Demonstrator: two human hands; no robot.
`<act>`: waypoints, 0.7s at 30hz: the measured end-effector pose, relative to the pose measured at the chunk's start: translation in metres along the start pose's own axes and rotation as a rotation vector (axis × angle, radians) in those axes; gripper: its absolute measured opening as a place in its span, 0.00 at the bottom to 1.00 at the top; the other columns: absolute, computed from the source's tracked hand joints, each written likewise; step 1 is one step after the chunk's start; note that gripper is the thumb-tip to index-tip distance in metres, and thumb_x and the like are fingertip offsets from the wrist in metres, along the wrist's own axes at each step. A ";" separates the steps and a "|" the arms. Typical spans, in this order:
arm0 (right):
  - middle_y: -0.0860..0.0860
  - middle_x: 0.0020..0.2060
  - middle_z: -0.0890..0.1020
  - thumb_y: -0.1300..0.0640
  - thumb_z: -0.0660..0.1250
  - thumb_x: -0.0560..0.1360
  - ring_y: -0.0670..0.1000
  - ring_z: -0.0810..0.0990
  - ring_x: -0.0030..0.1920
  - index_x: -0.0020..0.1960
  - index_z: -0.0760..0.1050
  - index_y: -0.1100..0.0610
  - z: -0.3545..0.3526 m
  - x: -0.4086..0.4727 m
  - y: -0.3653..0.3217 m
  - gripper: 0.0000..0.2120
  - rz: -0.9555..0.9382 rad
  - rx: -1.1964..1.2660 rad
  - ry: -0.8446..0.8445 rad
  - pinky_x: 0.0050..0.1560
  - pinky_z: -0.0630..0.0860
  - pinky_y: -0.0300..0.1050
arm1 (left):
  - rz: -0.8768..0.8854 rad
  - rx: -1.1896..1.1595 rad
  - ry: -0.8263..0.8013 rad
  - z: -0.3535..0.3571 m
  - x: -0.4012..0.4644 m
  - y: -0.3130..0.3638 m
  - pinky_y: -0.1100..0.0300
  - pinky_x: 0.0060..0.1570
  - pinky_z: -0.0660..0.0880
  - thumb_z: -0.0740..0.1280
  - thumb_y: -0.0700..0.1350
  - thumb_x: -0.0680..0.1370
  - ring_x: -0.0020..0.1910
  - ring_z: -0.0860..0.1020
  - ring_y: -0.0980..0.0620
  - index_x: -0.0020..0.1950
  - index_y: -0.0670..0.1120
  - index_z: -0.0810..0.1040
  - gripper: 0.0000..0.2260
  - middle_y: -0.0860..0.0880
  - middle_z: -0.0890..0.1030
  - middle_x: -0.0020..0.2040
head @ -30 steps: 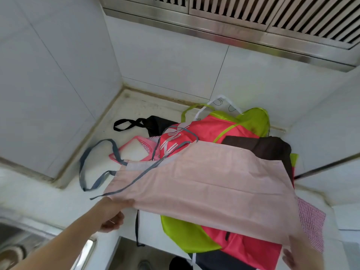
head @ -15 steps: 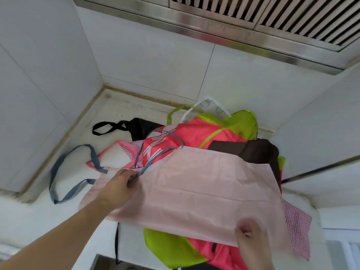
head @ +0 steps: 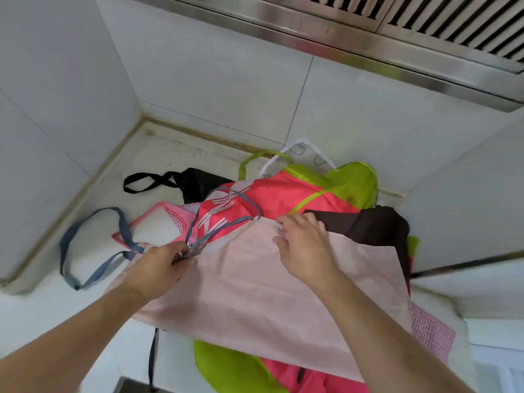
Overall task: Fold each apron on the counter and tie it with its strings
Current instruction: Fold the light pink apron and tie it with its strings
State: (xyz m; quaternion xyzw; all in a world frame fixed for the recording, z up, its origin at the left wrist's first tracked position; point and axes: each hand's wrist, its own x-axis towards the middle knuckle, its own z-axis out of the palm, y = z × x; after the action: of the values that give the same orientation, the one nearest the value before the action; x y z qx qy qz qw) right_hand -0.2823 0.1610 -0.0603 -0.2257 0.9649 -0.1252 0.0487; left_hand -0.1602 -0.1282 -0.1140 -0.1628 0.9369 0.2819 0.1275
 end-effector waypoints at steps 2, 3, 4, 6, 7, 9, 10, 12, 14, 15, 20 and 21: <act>0.47 0.52 0.80 0.50 0.70 0.79 0.55 0.73 0.58 0.57 0.78 0.49 0.005 0.011 -0.003 0.08 -0.009 -0.032 -0.036 0.55 0.66 0.52 | -0.012 -0.034 -0.029 -0.004 0.000 -0.002 0.57 0.33 0.77 0.70 0.55 0.81 0.29 0.80 0.54 0.40 0.55 0.73 0.12 0.54 0.80 0.29; 0.47 0.50 0.80 0.51 0.70 0.78 0.55 0.73 0.57 0.53 0.78 0.49 0.006 0.015 -0.004 0.05 -0.009 -0.009 -0.034 0.54 0.65 0.51 | -0.020 -0.050 -0.037 -0.007 -0.001 -0.002 0.58 0.32 0.77 0.69 0.54 0.81 0.29 0.80 0.56 0.41 0.56 0.74 0.11 0.55 0.81 0.29; 0.47 0.48 0.80 0.53 0.71 0.78 0.55 0.74 0.56 0.50 0.78 0.48 0.005 0.018 -0.003 0.03 0.008 0.023 -0.027 0.53 0.63 0.51 | -0.022 -0.056 -0.032 -0.011 -0.002 0.000 0.59 0.32 0.76 0.69 0.53 0.82 0.28 0.79 0.57 0.42 0.56 0.75 0.10 0.55 0.81 0.30; 0.47 0.46 0.80 0.55 0.71 0.77 0.56 0.74 0.53 0.46 0.75 0.49 0.004 0.022 0.000 0.05 0.069 0.060 0.025 0.52 0.64 0.52 | -0.036 -0.042 0.035 -0.019 -0.002 0.005 0.60 0.32 0.76 0.67 0.51 0.83 0.29 0.79 0.57 0.42 0.54 0.77 0.09 0.55 0.82 0.31; 0.48 0.45 0.79 0.56 0.72 0.76 0.56 0.74 0.52 0.45 0.74 0.49 0.003 0.024 0.002 0.07 0.098 0.060 0.068 0.52 0.65 0.52 | -0.052 -0.057 0.098 -0.024 -0.001 0.007 0.59 0.34 0.77 0.67 0.49 0.82 0.30 0.79 0.57 0.42 0.53 0.78 0.09 0.53 0.82 0.32; 0.50 0.44 0.79 0.57 0.72 0.75 0.57 0.74 0.50 0.44 0.73 0.51 0.003 0.025 0.003 0.08 0.118 0.027 0.113 0.51 0.65 0.53 | -0.134 -0.153 0.231 -0.032 0.005 0.011 0.54 0.37 0.80 0.67 0.47 0.82 0.32 0.81 0.53 0.43 0.52 0.80 0.08 0.53 0.83 0.35; 0.50 0.43 0.79 0.58 0.73 0.75 0.58 0.74 0.49 0.45 0.73 0.51 0.004 0.024 0.004 0.08 0.104 0.012 0.115 0.50 0.65 0.53 | -0.206 -0.286 0.292 -0.038 0.012 0.013 0.50 0.39 0.82 0.67 0.47 0.82 0.32 0.83 0.51 0.44 0.51 0.80 0.07 0.52 0.84 0.38; 0.50 0.44 0.78 0.58 0.74 0.74 0.58 0.74 0.49 0.46 0.74 0.52 0.006 0.023 0.005 0.08 0.074 -0.006 0.105 0.50 0.64 0.53 | -0.336 -0.671 0.390 -0.051 0.028 0.023 0.47 0.40 0.85 0.66 0.44 0.82 0.33 0.85 0.51 0.47 0.48 0.81 0.06 0.46 0.86 0.45; 0.51 0.44 0.79 0.58 0.74 0.74 0.58 0.74 0.49 0.46 0.75 0.52 0.008 0.023 0.004 0.07 0.068 -0.011 0.098 0.50 0.65 0.53 | -0.278 -0.875 0.530 -0.068 0.040 0.034 0.58 0.42 0.83 0.68 0.40 0.81 0.42 0.86 0.58 0.57 0.47 0.82 0.06 0.43 0.84 0.55; 0.51 0.45 0.79 0.57 0.74 0.74 0.59 0.74 0.49 0.47 0.76 0.52 0.008 0.023 0.004 0.07 0.071 -0.011 0.095 0.50 0.66 0.53 | -0.171 -0.866 0.587 -0.075 0.046 0.038 0.62 0.49 0.81 0.69 0.40 0.81 0.53 0.84 0.58 0.64 0.53 0.80 0.13 0.45 0.80 0.63; 0.54 0.47 0.78 0.58 0.73 0.75 0.60 0.74 0.50 0.47 0.75 0.54 0.012 0.022 0.001 0.07 0.096 -0.016 0.119 0.51 0.70 0.56 | 0.203 -0.385 0.513 -0.076 0.041 0.054 0.56 0.65 0.75 0.66 0.30 0.78 0.69 0.72 0.51 0.77 0.62 0.65 0.35 0.51 0.57 0.78; 0.54 0.48 0.77 0.58 0.73 0.74 0.60 0.74 0.51 0.48 0.75 0.54 0.012 0.022 -0.001 0.07 0.098 -0.016 0.131 0.51 0.72 0.57 | 0.196 -0.315 0.493 -0.068 0.034 0.058 0.54 0.61 0.78 0.66 0.29 0.77 0.63 0.75 0.50 0.77 0.58 0.65 0.35 0.51 0.58 0.76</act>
State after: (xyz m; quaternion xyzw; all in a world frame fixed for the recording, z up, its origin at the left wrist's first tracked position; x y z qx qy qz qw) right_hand -0.3000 0.1479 -0.0726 -0.1698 0.9769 -0.1293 -0.0101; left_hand -0.2233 -0.1296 -0.0423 -0.1530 0.8955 0.3868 -0.1584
